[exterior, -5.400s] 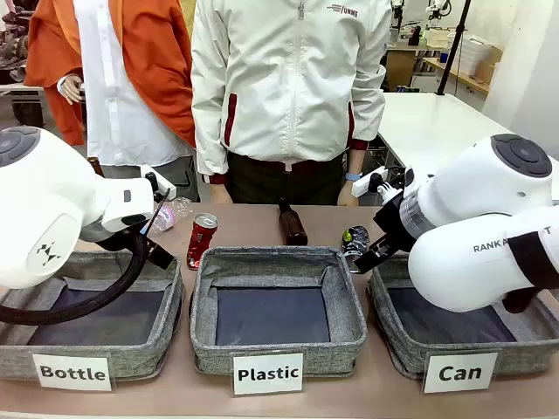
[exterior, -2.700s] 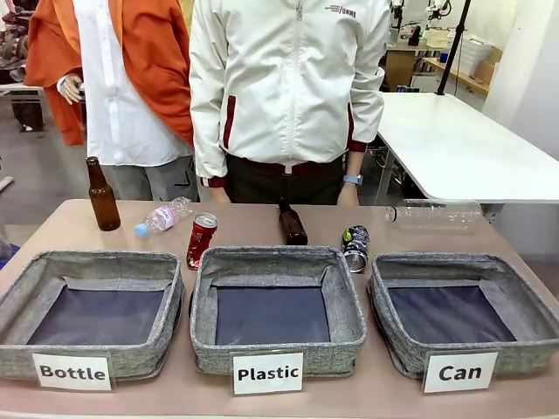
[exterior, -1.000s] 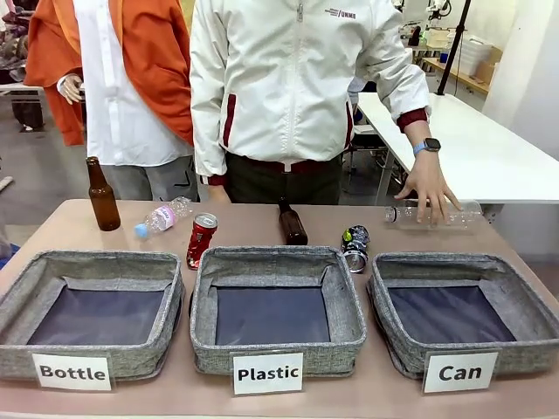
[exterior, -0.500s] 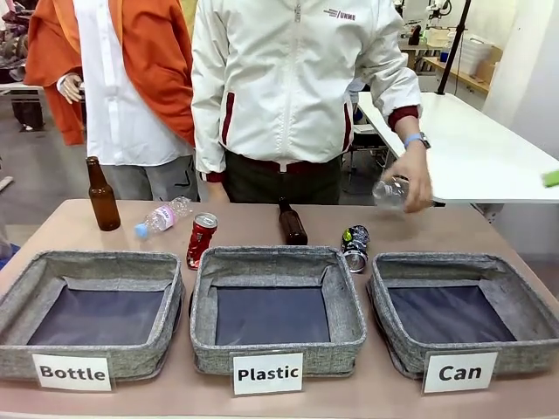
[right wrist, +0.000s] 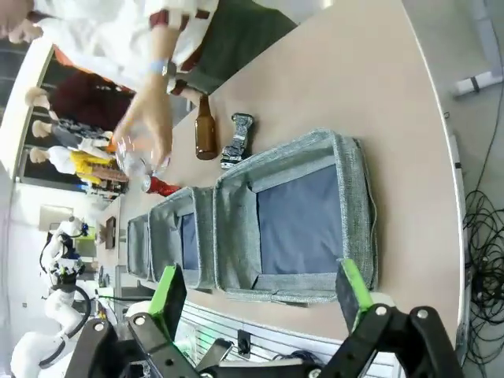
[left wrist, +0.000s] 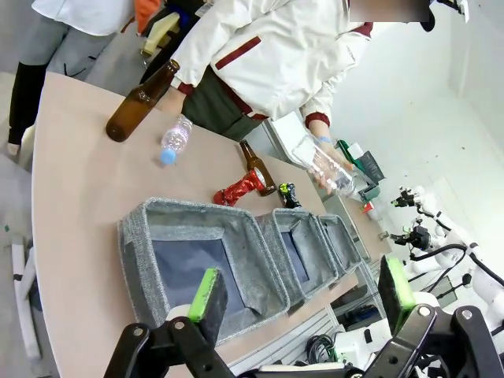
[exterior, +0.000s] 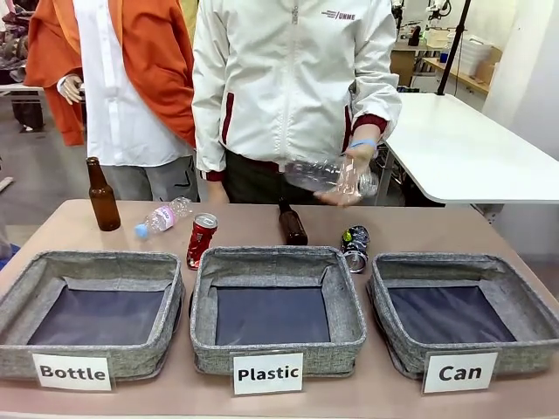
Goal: Sort the can waste into the basket.
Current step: Pick up the can waste from the table and place it in the right Fabric basket.
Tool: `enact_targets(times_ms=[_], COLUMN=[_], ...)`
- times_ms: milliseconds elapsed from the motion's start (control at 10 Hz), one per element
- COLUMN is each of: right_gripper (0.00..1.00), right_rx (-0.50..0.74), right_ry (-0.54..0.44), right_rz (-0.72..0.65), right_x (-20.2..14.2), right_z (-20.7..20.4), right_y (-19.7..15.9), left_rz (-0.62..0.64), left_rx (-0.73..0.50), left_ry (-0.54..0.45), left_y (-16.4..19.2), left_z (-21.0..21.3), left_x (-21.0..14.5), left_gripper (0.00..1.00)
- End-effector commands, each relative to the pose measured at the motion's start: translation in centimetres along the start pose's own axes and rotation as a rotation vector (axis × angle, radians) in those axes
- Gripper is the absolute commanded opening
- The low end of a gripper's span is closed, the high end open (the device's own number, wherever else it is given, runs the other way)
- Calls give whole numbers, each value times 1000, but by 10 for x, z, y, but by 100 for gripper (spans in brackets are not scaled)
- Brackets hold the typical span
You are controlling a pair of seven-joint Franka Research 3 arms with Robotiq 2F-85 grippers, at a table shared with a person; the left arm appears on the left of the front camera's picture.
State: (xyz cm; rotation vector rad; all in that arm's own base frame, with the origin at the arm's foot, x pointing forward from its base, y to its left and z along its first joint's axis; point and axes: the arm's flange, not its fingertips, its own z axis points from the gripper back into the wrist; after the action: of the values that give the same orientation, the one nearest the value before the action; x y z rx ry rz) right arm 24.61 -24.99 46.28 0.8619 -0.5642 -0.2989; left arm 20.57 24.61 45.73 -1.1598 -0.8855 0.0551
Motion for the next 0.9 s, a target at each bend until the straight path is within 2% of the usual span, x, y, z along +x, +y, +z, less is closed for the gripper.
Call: enact_targets(times_ms=[0,100,300,500,700,800], right_gripper=[100,100,100,100,100,100], right_rx=[-1,-3,-87,-209,-247,-280], right_ry=[-21,-20,10,48,135,135], right_rz=[-4,25,145,278,385,409], right_x=[0,2,11,20,21,18], right_z=[-10,-14,-44,-98,-158,-180], right_y=[4,12,52,106,148,162], left_rz=[-22,-22,-22,-22,-22,-22], left_rx=[-17,-17,-17,-17,-17,-17], left_ry=[-14,-14,-14,-14,-14,-14], left_y=[0,0,0,0,0,0], left_z=[0,0,0,0,0,0], left_x=[1,1,1,1,1,1], left_gripper=[100,100,100,100,100,100])
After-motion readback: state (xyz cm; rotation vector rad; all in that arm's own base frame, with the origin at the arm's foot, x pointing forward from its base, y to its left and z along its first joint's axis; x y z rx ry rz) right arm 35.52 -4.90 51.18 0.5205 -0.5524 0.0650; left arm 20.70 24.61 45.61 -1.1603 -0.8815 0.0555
